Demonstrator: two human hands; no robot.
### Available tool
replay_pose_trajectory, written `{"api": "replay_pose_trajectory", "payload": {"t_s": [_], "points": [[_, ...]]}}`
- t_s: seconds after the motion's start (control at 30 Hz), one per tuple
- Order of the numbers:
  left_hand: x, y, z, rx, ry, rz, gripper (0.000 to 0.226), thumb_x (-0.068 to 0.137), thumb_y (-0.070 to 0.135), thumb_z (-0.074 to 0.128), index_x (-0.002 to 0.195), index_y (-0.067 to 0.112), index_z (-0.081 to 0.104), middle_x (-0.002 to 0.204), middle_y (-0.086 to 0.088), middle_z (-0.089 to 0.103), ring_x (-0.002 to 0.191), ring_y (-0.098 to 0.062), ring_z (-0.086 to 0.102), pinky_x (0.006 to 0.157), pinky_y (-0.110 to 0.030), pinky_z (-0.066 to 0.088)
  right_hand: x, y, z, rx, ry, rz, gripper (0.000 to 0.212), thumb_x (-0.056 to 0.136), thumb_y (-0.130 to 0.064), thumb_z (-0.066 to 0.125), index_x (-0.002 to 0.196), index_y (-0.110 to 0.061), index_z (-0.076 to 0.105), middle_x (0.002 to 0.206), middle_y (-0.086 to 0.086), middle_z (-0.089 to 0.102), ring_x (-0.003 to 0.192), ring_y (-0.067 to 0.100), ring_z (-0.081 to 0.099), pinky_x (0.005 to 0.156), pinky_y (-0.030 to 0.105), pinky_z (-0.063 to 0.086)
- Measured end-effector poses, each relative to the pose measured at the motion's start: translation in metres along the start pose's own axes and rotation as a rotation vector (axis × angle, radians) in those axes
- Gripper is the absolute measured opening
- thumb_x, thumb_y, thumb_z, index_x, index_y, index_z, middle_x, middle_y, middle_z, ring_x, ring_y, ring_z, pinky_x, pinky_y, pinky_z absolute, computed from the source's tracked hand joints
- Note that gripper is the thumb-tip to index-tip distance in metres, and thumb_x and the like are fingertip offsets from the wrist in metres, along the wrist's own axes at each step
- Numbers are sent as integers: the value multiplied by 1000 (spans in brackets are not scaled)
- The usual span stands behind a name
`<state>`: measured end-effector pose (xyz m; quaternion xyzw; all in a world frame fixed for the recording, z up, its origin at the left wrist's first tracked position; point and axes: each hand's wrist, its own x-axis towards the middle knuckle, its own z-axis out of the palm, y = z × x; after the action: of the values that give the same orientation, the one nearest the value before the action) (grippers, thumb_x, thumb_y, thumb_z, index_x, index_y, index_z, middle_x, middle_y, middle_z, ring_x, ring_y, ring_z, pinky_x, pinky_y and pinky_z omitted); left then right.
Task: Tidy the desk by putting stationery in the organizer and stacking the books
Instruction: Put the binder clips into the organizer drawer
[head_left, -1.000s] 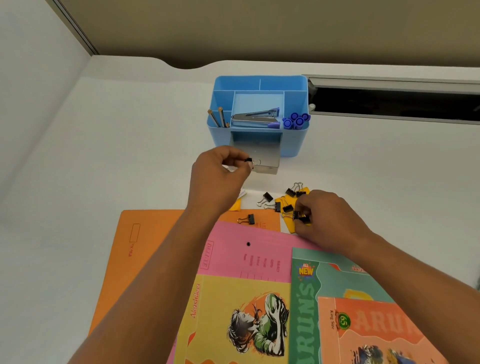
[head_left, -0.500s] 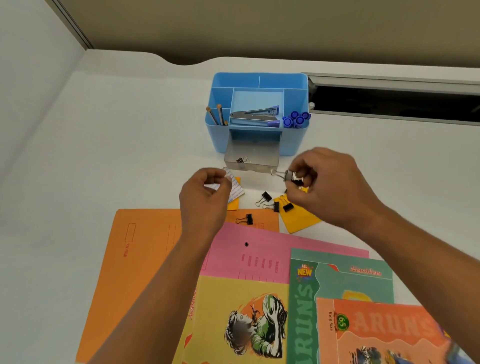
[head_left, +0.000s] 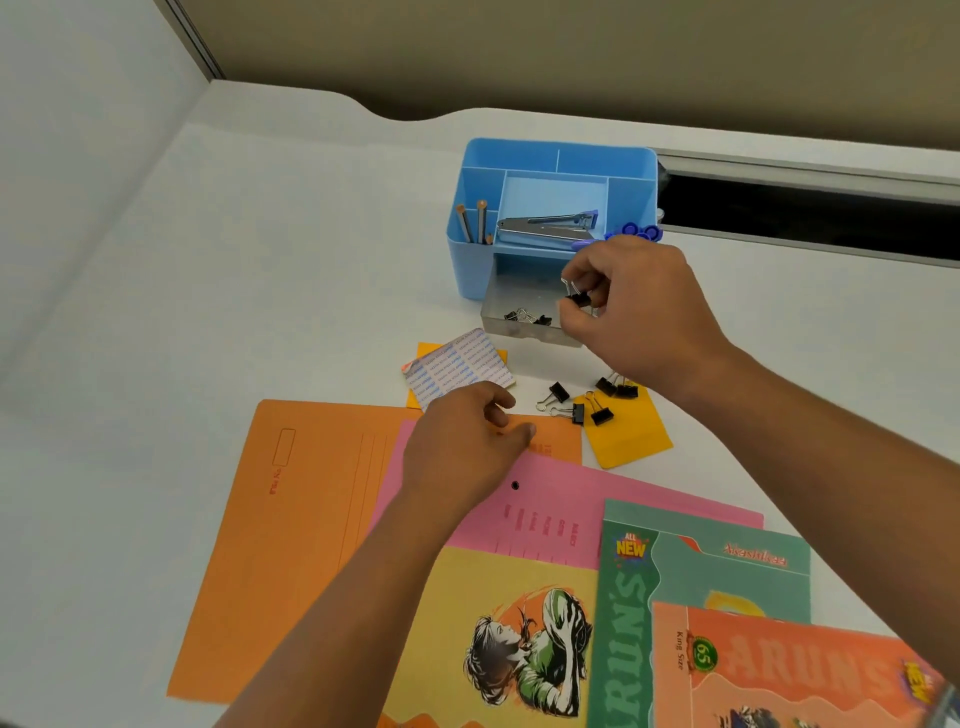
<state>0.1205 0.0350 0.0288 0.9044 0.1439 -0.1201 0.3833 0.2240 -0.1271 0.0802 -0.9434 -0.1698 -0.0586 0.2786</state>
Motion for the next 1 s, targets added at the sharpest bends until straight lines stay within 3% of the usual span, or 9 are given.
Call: {"api": "replay_pose_trajectory", "payload": {"t_s": [0.2,0.43,0.63,0.77,0.9,1.0], "points": [[1,11,12,298,-50,-2,34,76,49,71,101,28,63,91,7,65,86,-17,62,72,-37,55,3,-4,2,-45,-29,-24,19,83,-35,71,93,-19,67,94,-2,66,87,13,58,77,30,51],[4,24,14,510,21,93,12,83,28,61,90,20,64,87,0,63,78,-19,58,61,-29,47,-16,6,-3,-13,21,18,26,83,-51,65,85,-25,65,82,-11,59,78,11,59,68,31,52],[9,24,7,391,81,99,11,80,18,59,87,18,68,82,-2,65,77,-21,60,65,-34,53,-38,23,-10,31,10,99,17,84,-46,64,81,-29,64,81,-13,61,72,8,60,67,27,49],[14,14,-3,300,85,24,21,81,21,65,102,21,67,94,1,67,88,-20,62,73,-36,54,-47,32,-8,24,-13,158,17,84,-47,64,80,-31,63,80,-16,60,70,7,61,68,29,52],[17,6,-7,315,74,-17,50,74,35,75,120,24,61,111,3,64,100,-20,61,81,-36,53,-55,37,-7,34,-36,210,16,84,-45,66,81,-29,65,82,-14,63,69,7,61,68,25,48],[16,5,-3,358,50,-20,53,73,45,76,120,28,61,116,3,62,103,-19,61,82,-36,53,-63,42,-2,90,-63,285,14,82,-42,69,77,-29,66,78,-15,65,67,4,60,65,26,46]]}}
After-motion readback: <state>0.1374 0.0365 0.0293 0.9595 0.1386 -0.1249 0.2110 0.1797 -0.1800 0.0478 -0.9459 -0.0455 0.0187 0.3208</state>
